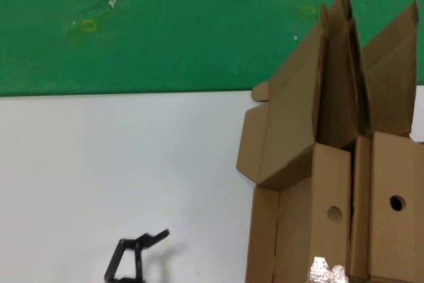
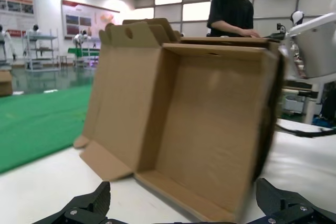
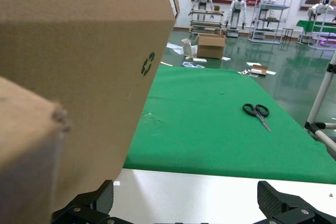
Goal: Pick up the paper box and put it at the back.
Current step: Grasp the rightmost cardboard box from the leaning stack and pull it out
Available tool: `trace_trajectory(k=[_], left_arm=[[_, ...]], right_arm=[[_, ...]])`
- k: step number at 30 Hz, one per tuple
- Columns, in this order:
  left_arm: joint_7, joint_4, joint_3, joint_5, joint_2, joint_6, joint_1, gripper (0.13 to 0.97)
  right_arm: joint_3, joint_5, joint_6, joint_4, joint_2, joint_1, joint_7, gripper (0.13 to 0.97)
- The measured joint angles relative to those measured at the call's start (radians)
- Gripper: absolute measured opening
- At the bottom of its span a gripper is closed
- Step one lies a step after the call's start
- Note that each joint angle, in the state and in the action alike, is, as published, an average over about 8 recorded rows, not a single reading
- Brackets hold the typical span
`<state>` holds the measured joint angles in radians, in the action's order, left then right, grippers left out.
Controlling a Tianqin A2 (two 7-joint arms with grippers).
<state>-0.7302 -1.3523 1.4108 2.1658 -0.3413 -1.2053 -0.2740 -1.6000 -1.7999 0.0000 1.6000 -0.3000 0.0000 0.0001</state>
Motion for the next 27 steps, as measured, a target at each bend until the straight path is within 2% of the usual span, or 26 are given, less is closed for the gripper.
trace_trajectory(k=[5,10,14,21,27], left_arm=[[0.054,-0.015,0.07,-0.046,-0.022,0.051,0.086,0.966],[0.091,-0.043,0.164,-0.121,-0.047,0.097,0.122,0.966],[0.077,-0.045,0.222,-0.17,-0.059,0.122,0.149,0.966],[0.026,-0.044,0.272,-0.192,-0.052,0.142,0.207,0.966],[0.039,-0.065,0.318,-0.2,-0.046,0.157,0.223,0.966]], right_arm=[[0.0,0.0,0.0,0.0,0.0,0.0,0.0,0.966],[0.0,0.0,0.0,0.0,0.0,0.0,0.0,0.966],[0.0,0.0,0.0,0.0,0.0,0.0,0.0,0.966],[0.0,0.0,0.0,0.0,0.0,0.0,0.0,0.966],[0.0,0.0,0.0,0.0,0.0,0.0,0.0,0.966]])
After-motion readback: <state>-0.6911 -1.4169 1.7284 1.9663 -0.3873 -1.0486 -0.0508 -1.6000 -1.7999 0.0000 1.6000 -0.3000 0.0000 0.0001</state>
